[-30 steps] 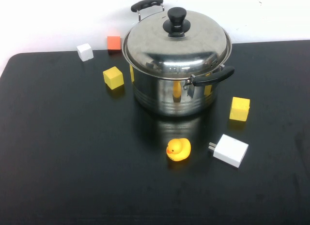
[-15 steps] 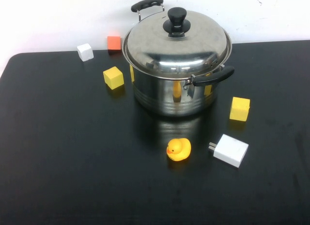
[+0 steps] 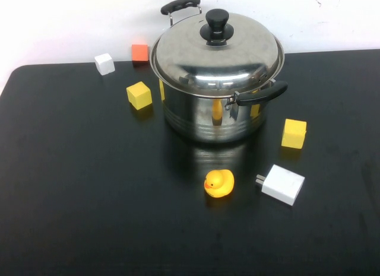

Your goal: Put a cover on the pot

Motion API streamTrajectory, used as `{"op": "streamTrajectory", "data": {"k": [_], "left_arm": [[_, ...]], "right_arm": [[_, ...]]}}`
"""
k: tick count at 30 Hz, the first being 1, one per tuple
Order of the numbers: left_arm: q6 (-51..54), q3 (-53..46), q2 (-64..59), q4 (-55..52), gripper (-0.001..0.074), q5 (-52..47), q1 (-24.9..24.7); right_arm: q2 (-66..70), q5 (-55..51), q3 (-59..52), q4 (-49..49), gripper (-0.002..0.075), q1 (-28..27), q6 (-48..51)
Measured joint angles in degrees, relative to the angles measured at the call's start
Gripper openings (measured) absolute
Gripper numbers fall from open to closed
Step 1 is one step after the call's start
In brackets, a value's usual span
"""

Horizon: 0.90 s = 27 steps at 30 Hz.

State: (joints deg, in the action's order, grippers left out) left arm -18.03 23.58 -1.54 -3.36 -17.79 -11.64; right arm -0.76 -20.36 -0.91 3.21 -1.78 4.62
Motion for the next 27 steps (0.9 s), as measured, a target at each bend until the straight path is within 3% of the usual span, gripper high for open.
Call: {"op": "streamTrajectory", "data": {"k": [19,27], "left_arm": [[-0.22,-11.27,2.36,0.98,-0.0001,1.79,3.43],[-0.48,-22.42,2.36,3.78,-0.0001,11.13,5.32]], "right_arm": [[0.0,0.0,0.0,0.0,-0.0002,0.0,0.0],[0.0,0.0,0.0,0.0,-0.0002,0.0,0.0]]}}
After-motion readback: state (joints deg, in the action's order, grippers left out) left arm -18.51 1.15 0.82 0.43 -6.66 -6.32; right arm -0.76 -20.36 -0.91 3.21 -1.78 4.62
